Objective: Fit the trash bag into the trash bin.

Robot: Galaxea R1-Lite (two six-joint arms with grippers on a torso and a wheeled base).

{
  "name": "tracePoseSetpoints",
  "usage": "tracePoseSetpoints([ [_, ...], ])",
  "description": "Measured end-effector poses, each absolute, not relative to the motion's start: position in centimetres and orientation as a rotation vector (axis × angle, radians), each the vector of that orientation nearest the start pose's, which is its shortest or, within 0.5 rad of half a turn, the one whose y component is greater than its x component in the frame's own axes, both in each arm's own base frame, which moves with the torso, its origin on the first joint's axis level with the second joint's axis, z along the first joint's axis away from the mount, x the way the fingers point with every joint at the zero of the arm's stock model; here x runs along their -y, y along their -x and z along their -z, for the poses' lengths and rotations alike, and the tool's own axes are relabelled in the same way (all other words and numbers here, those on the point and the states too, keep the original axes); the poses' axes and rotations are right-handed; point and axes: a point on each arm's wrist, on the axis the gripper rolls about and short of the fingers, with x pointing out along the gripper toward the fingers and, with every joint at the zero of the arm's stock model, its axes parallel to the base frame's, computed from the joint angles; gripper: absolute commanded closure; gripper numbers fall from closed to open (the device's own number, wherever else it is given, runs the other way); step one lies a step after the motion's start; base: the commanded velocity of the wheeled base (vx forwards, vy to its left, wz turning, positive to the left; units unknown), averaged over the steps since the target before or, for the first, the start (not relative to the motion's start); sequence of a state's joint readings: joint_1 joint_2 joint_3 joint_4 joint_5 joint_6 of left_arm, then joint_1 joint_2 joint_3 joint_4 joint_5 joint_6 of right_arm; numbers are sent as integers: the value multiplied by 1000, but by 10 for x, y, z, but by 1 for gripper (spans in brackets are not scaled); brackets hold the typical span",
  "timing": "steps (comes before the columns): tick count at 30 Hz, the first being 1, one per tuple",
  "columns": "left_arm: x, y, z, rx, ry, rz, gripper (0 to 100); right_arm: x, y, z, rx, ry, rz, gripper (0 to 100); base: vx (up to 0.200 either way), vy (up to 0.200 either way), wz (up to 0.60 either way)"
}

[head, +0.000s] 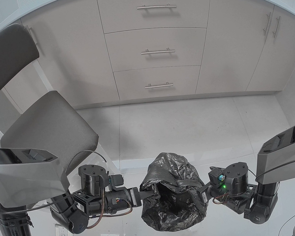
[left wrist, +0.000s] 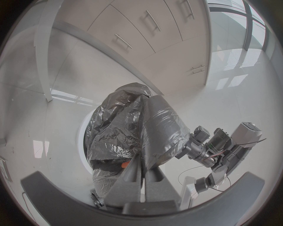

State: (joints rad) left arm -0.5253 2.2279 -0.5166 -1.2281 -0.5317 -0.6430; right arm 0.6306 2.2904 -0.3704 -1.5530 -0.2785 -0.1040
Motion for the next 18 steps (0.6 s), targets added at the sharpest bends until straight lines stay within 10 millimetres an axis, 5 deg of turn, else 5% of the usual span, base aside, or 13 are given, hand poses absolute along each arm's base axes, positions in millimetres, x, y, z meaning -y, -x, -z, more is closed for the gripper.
tracePoseSetpoints([
  [11, 172, -269, -4, -836, 566, 830, 100, -172, -216, 4, -423, 185, -472, 0, 0, 0, 0],
  [18, 171, -268, -4, -841, 566, 828, 100, -167, -214, -21, -377, 58, -511, 0, 0, 0, 0],
])
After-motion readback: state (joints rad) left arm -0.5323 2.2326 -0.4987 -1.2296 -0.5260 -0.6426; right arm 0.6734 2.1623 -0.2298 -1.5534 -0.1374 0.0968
